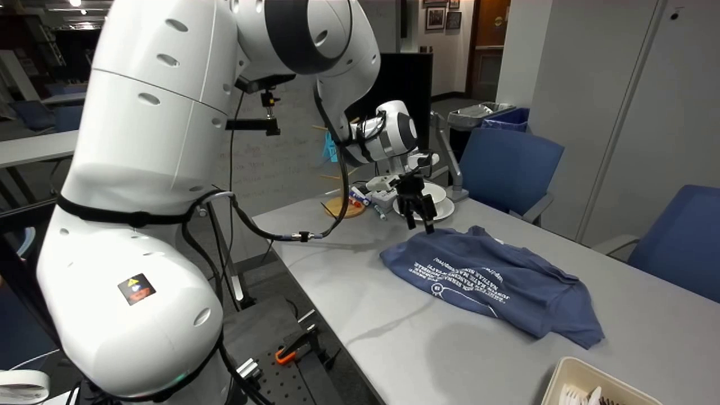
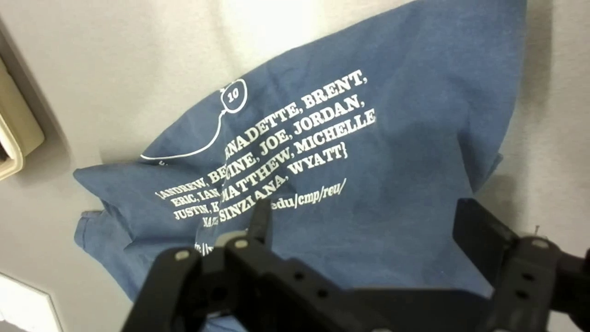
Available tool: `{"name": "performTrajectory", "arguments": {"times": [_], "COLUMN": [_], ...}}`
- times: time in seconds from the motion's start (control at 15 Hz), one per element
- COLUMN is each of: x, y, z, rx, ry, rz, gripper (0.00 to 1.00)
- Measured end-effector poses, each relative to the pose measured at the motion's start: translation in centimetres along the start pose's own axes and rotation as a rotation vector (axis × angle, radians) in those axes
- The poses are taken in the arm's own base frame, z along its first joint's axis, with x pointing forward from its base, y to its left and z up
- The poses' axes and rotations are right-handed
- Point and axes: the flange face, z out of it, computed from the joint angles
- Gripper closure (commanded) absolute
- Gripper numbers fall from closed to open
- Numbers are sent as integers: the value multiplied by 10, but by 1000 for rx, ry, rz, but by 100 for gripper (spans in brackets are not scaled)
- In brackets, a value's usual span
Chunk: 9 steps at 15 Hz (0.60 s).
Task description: Fold up the blue T Shirt on the table.
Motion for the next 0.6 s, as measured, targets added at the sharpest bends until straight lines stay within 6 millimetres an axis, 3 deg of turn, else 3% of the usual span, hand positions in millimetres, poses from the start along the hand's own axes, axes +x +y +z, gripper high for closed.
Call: {"name": "performTrajectory", "arguments": {"times": [0.4, 0.6], "x": [-4, -5], "y": [6, 12], "z": [-34, -32], "rx": [156, 203], "ry": [1, -12], "rz": [-46, -62], "gripper": [0, 0]}}
